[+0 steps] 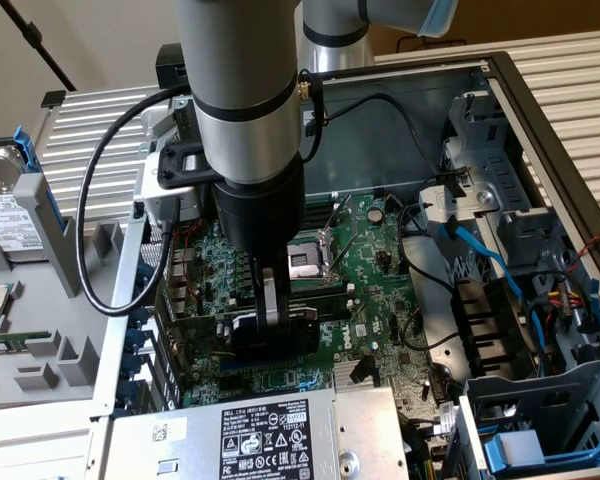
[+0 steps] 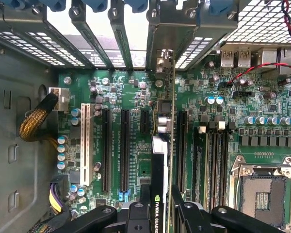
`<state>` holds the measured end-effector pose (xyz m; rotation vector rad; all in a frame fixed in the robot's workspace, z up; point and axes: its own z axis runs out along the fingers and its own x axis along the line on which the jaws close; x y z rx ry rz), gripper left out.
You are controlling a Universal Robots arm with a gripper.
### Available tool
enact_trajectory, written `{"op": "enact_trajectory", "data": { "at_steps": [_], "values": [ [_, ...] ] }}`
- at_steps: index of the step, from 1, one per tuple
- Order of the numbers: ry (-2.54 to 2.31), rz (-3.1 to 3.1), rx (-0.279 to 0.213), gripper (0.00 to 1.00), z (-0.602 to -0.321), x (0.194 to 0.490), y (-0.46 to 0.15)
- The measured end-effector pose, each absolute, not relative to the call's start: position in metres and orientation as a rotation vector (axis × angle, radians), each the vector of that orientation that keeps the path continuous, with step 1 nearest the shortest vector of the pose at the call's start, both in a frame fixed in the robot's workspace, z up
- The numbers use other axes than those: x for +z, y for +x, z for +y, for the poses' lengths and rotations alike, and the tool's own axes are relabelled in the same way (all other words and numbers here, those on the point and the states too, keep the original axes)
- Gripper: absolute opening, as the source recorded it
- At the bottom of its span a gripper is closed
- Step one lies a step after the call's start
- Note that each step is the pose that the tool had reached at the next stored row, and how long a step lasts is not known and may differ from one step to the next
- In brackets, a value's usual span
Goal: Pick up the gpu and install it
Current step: 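Insert the gpu into the slot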
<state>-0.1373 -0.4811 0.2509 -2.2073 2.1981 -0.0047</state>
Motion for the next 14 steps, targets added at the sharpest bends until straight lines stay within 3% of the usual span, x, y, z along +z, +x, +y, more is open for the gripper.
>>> {"op": "enact_trajectory", "data": {
  "at_steps": [14],
  "values": [
    [-2.206, 2.197, -0.008, 0.27, -0.4811, 0.2489, -0.1373]
  ]
}}
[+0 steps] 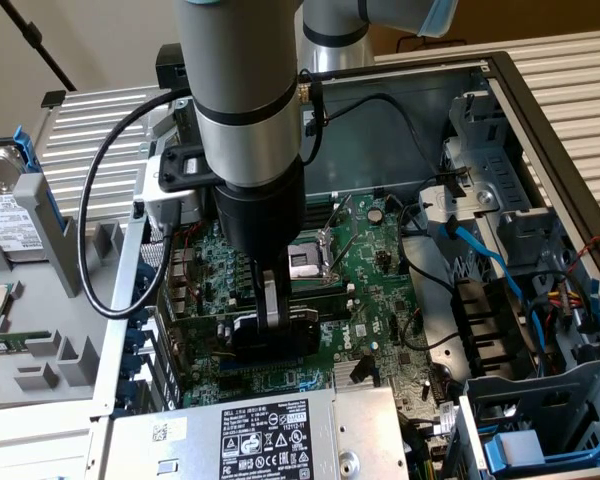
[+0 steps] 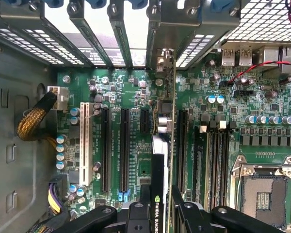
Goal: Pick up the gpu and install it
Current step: 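Insert the gpu into the slot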
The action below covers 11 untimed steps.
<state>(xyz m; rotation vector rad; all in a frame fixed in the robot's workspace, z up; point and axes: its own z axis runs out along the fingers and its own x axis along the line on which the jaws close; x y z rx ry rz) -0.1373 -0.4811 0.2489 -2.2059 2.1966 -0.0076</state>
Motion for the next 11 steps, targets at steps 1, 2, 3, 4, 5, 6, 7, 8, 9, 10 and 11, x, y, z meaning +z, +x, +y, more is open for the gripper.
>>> {"op": "enact_trajectory", "data": {
  "at_steps": [1, 2, 3, 4, 5, 6, 7, 8, 9, 10, 11],
  "values": [
    [-2.206, 2.197, -0.008, 0.27, -0.4811, 0.2489, -0.1373],
    [-2.206, 2.197, -0.008, 0.27, -0.4811, 0.2488, -0.1373],
    [-2.206, 2.197, -0.008, 0.27, -0.4812, 0.2487, -0.1374],
    [-2.206, 2.197, -0.008, 0.27, -0.4812, 0.2486, -0.1374],
    [-2.206, 2.197, -0.008, 0.27, -0.4811, 0.2484, -0.1374],
    [-2.206, 2.197, -0.008, 0.27, -0.4811, 0.2481, -0.1375],
    [-2.206, 2.197, -0.008, 0.27, -0.4811, 0.2481, -0.1375],
    [-2.206, 2.197, -0.008, 0.27, -0.4811, 0.2481, -0.1375],
    [-2.206, 2.197, -0.008, 0.27, -0.4811, 0.2480, -0.1375],
    [-2.206, 2.197, -0.008, 0.27, -0.4811, 0.2480, -0.1376],
    [-2.206, 2.197, -0.008, 0.27, -0.4811, 0.2480, -0.1376]
  ]
}}
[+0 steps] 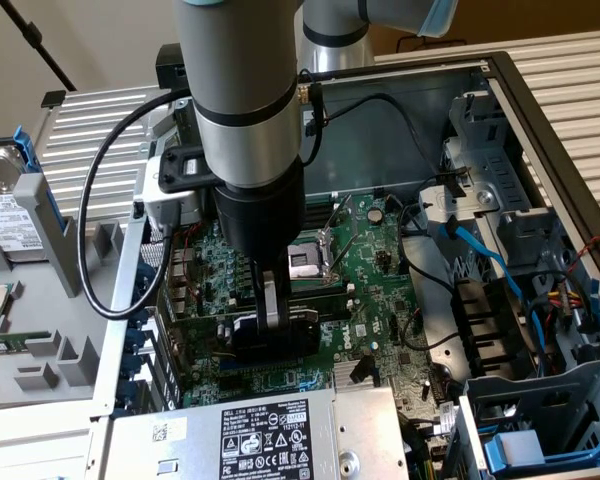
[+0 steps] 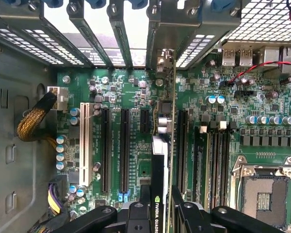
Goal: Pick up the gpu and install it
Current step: 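Insert the gpu into the slot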
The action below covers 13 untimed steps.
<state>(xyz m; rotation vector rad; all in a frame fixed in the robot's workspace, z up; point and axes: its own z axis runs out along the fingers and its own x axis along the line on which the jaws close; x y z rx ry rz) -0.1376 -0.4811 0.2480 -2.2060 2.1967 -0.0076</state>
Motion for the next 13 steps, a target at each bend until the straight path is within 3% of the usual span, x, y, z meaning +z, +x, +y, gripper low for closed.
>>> {"op": "enact_trajectory", "data": {
  "at_steps": [13],
  "values": [
    [-2.206, 2.197, -0.008, 0.27, -0.4811, 0.2477, -0.1385]
  ]
}}
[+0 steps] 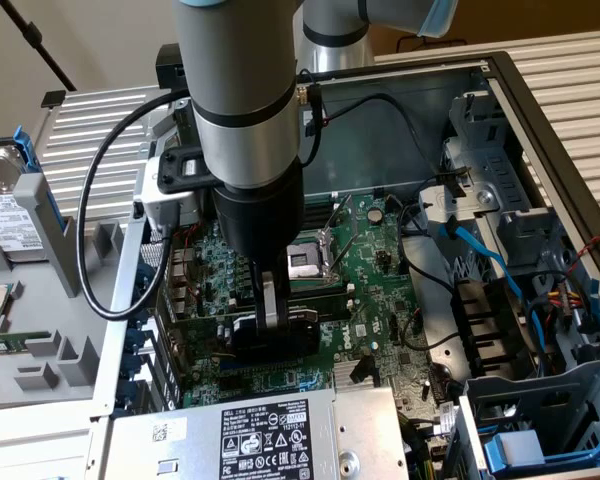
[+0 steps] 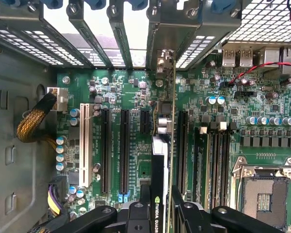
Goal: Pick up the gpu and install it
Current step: 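Insert the gpu into the slot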
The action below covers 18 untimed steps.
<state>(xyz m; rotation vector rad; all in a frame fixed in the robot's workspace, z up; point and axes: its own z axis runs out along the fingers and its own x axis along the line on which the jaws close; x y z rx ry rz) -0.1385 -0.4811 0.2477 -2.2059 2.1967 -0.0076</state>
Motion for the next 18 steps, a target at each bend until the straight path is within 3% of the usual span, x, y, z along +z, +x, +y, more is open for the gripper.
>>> {"op": "enact_trajectory", "data": {
  "at_steps": [18],
  "values": [
    [-2.206, 2.197, -0.008, 0.27, -0.4811, 0.2470, -0.1384]
  ]
}}
